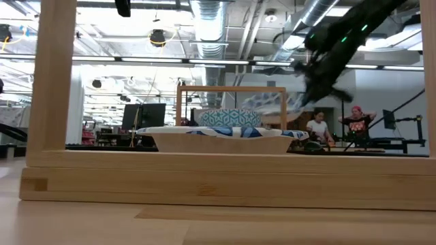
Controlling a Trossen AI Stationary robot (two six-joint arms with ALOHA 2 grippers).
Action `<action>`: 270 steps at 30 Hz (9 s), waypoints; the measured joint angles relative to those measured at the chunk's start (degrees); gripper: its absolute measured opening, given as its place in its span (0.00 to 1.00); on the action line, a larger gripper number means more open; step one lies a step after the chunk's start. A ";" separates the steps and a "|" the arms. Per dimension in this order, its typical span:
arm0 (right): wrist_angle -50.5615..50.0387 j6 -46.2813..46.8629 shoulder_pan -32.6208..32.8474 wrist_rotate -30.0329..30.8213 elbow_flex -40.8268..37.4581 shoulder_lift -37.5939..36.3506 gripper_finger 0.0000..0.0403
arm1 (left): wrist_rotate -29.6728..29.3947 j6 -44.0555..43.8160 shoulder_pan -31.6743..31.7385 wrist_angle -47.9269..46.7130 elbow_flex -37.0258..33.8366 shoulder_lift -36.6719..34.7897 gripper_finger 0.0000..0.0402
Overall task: Place and stack bowls onto a shelf
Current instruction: Stack the top center blue patterned bowl on the blue patterned bowl on the shelf, then stack the blue patterned bowl into the orange patterned bowl, then stack the left blue patterned bowl on the blue patterned bowl on the shelf
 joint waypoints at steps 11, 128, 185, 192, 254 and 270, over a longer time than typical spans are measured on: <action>-14.94 4.55 1.81 7.51 0.00 -27.66 0.05 | 0.00 -0.04 0.00 0.00 0.00 0.00 0.28; -10.87 41.06 64.21 9.30 -13.96 -16.48 0.63 | -0.62 1.99 0.00 -4.26 0.02 0.01 0.28; -24.00 -15.50 60.08 12.88 31.24 12.31 0.09 | -1.60 2.54 0.00 -5.98 0.02 0.00 0.28; -26.52 -35.02 56.13 14.59 40.78 25.72 0.09 | -1.60 2.40 0.00 -5.97 0.02 0.02 0.28; -32.75 -58.92 49.38 17.85 47.15 42.77 0.24 | -1.68 1.36 0.00 -5.37 0.00 0.02 0.28; -46.31 -55.28 48.70 18.22 56.88 42.06 0.64 | -1.66 1.36 0.00 -5.39 0.00 0.02 0.28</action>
